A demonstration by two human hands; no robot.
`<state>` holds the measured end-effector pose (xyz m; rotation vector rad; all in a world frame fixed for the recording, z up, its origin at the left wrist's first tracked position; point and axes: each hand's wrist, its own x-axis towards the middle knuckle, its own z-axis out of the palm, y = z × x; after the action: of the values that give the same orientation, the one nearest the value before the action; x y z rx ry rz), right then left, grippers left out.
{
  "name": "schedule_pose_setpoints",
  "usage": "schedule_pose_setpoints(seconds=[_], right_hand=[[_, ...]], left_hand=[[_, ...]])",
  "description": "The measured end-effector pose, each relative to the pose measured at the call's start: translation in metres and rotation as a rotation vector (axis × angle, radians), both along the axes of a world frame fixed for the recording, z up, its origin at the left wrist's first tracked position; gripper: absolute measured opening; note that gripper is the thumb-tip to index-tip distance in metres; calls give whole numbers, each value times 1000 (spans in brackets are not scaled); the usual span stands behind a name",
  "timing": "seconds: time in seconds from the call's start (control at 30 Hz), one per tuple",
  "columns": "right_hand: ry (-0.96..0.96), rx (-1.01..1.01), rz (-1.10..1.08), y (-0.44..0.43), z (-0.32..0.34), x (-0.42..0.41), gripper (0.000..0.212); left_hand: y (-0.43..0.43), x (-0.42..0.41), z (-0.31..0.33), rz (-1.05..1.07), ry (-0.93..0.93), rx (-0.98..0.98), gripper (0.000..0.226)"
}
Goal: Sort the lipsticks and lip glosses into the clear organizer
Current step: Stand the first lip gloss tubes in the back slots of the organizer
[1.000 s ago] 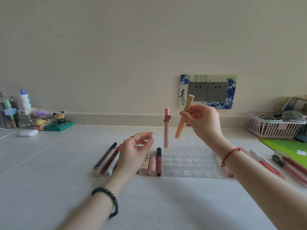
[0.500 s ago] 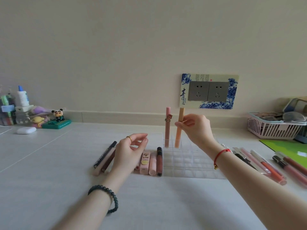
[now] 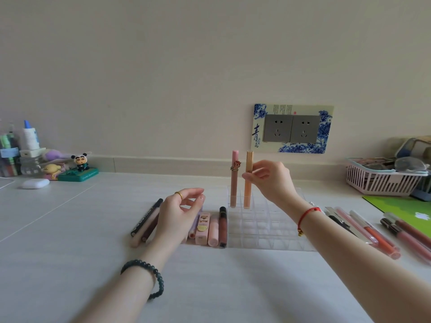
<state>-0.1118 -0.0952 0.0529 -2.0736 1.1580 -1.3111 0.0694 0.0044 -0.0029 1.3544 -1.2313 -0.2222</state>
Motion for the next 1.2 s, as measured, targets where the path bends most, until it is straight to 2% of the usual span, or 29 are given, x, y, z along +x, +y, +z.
schedule_pose_setpoints(seconds=[0.2, 0.37, 0.6, 0.73, 0.87, 1.03, 1.2], right_hand=[[56, 18, 8, 1, -3, -3, 18], [67, 8, 9, 1, -5, -2, 20], [64, 25, -9, 2, -6, -3, 18], [59, 44, -3, 3, -5, -4, 18], [55, 61, 18, 5, -4, -4, 17], [61, 61, 35, 5, -4, -4, 16], [83, 56, 43, 3, -3, -4, 16]], left_hand=[[1, -8, -6, -66, -146, 118, 17], [-1, -2, -7, -29, -218, 125, 20], [-2, 13, -4, 186, -313, 122, 22], [2, 25, 2, 365, -486, 151, 26], [10, 51, 6, 581, -637, 351, 28], [18, 73, 5, 584, -538, 590, 25], [22, 74, 5, 527, -440, 643, 26]])
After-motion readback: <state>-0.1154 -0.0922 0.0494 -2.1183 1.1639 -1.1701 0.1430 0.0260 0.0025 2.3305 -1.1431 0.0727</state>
